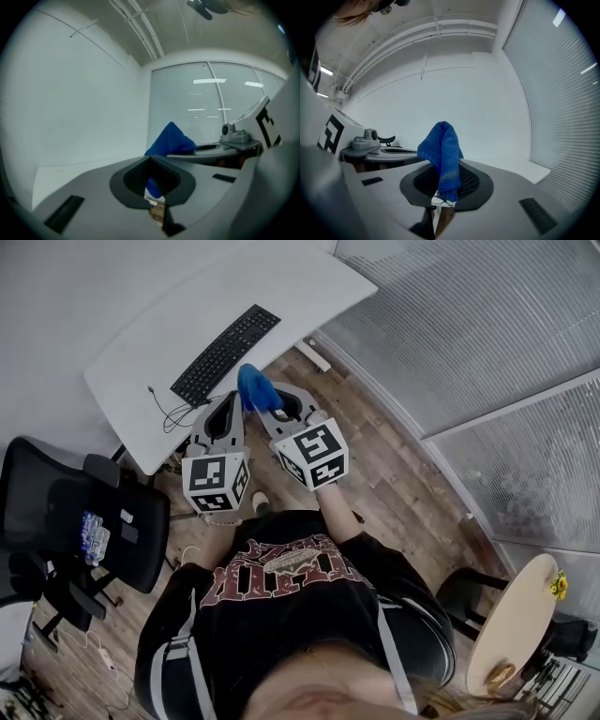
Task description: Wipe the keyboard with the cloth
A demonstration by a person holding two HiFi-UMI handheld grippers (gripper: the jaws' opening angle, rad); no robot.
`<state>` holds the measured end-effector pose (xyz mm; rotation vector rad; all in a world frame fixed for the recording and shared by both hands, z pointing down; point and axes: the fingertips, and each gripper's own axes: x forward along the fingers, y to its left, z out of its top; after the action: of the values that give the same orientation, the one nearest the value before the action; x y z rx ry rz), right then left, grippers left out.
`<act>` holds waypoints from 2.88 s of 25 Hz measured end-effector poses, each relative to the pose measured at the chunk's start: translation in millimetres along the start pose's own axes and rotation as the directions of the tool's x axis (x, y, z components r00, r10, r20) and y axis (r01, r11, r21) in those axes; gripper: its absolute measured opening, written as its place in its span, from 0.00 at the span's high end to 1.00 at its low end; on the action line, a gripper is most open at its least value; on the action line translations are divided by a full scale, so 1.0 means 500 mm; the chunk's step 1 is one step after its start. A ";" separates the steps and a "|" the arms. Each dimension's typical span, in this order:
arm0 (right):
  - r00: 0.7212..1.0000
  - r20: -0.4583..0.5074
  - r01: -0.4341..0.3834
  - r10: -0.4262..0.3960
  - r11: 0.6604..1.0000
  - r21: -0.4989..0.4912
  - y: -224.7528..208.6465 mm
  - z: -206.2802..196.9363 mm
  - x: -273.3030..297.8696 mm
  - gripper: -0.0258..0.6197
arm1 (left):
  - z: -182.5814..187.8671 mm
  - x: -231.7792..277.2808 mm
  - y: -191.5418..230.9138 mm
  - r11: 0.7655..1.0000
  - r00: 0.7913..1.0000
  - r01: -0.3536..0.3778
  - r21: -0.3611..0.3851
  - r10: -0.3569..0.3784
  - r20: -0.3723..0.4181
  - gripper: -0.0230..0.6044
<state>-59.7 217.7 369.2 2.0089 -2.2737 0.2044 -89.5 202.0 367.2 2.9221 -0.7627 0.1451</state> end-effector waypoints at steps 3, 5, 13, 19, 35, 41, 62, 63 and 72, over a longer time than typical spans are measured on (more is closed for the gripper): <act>1.000 0.000 0.010 -0.010 1.000 0.004 -0.007 0.005 0.038 0.86 | 0.003 0.020 0.034 1.000 1.000 0.008 0.000 -0.008 -0.003 0.91; 1.000 0.002 0.015 -0.015 1.000 0.008 -0.006 0.008 0.063 0.86 | 0.003 0.029 0.060 1.000 1.000 0.012 -0.001 -0.012 -0.003 0.91; 1.000 -0.005 0.029 -0.029 0.999 0.026 -0.001 0.005 0.153 0.86 | -0.004 0.060 0.140 1.000 0.999 0.026 -0.002 -0.026 -0.023 0.91; 1.000 -0.015 0.011 -0.011 1.000 0.021 0.004 0.011 0.198 0.86 | 0.000 0.077 0.181 1.000 1.000 0.010 -0.014 -0.010 -0.022 0.91; 0.992 -0.039 -0.121 0.120 0.993 -0.007 -0.101 0.040 0.339 0.86 | 0.026 0.223 0.269 0.992 0.992 -0.122 -0.042 0.122 -0.017 0.91; 0.984 -0.045 -0.175 0.174 0.984 -0.024 -0.165 0.050 0.363 0.86 | 0.034 0.288 0.264 0.983 0.985 -0.175 -0.050 0.175 -0.014 0.91; 0.932 -0.074 -0.358 0.355 0.933 -0.035 -0.217 0.035 0.432 0.86 | 0.016 0.358 0.297 0.932 0.935 -0.353 -0.079 0.352 -0.031 0.91; 0.932 -0.075 -0.359 0.356 0.933 -0.036 -0.212 0.037 0.441 0.86 | 0.017 0.357 0.307 0.932 0.935 -0.354 -0.082 0.353 -0.031 0.91; 0.932 -0.075 -0.358 0.354 0.932 -0.053 -0.175 0.063 0.529 0.86 | 0.036 0.354 0.409 0.929 0.933 -0.359 -0.089 0.359 -0.020 0.91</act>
<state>-5.2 -56.9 384.2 1.5197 -2.5496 0.2145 -35.2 -62.7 389.1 2.6660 -1.2636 0.1419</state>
